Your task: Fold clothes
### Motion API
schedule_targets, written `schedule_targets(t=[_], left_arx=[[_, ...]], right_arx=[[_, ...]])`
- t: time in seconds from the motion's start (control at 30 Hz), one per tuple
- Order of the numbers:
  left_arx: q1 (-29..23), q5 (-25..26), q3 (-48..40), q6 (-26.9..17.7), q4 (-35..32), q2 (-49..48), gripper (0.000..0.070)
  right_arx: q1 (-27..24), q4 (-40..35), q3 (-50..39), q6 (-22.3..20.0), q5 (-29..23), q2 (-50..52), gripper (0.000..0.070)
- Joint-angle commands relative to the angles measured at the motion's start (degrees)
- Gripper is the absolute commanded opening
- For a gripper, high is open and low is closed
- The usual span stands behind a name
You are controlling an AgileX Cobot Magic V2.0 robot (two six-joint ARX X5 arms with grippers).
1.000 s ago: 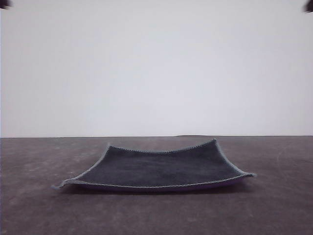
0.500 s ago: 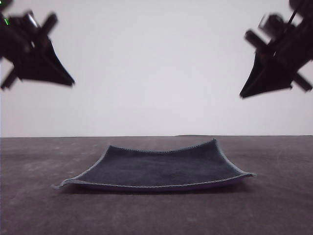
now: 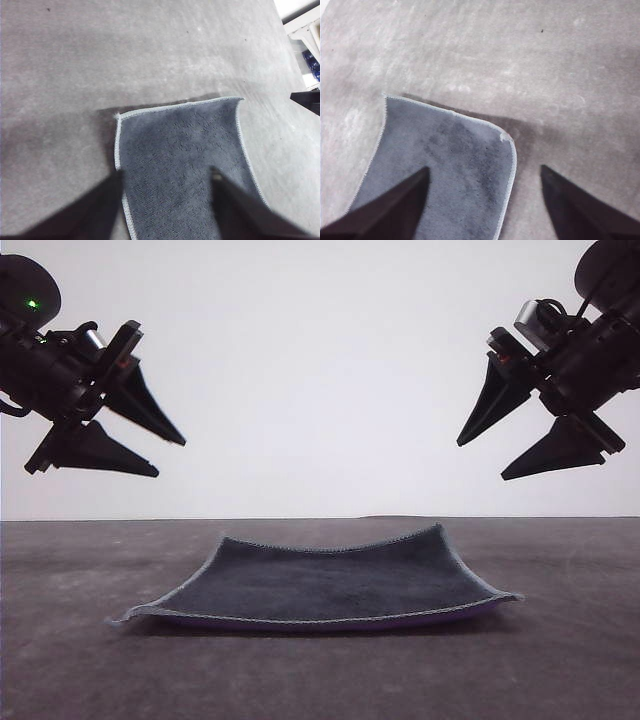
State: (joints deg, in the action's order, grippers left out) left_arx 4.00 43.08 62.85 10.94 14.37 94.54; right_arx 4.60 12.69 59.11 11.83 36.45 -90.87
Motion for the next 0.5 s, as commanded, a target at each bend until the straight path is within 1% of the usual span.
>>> schedule_targets(t=[0.0, 0.13, 0.23, 0.27, 0.33, 0.47], left_arx=[[0.2, 0.5, 1.2, -0.8, -0.4, 0.6, 0.0394], [0.6, 0.1, 1.2, -0.8, -0.3, 0.7, 0.0395], [1.6, -4.4, 1.2, -0.8, -0.6, 1.0, 0.0396], [2.0, -6.1, 1.2, -0.8, -0.9, 1.3, 0.0396], [2.7, -7.9, 1.2, -0.7, -2.3, 2.6, 0.0397], [3.2, -7.5, 1.9, 1.1, -4.5, 6.6, 0.0396]], right_arx=[[0.1, -0.3, 1.1, -0.8, 0.1, -0.5, 0.0483], [0.2, 0.2, 1.1, -2.1, 0.2, -0.5, 0.0483], [0.3, -0.2, 1.1, -3.6, -0.8, -0.8, 0.0483], [0.5, -0.8, 1.1, -3.5, -0.9, -1.2, 0.0483], [0.6, -1.6, 1.1, -3.2, -0.9, -2.0, 0.0483], [0.6, -3.6, 1.3, -2.6, -0.6, -4.9, 0.0483]])
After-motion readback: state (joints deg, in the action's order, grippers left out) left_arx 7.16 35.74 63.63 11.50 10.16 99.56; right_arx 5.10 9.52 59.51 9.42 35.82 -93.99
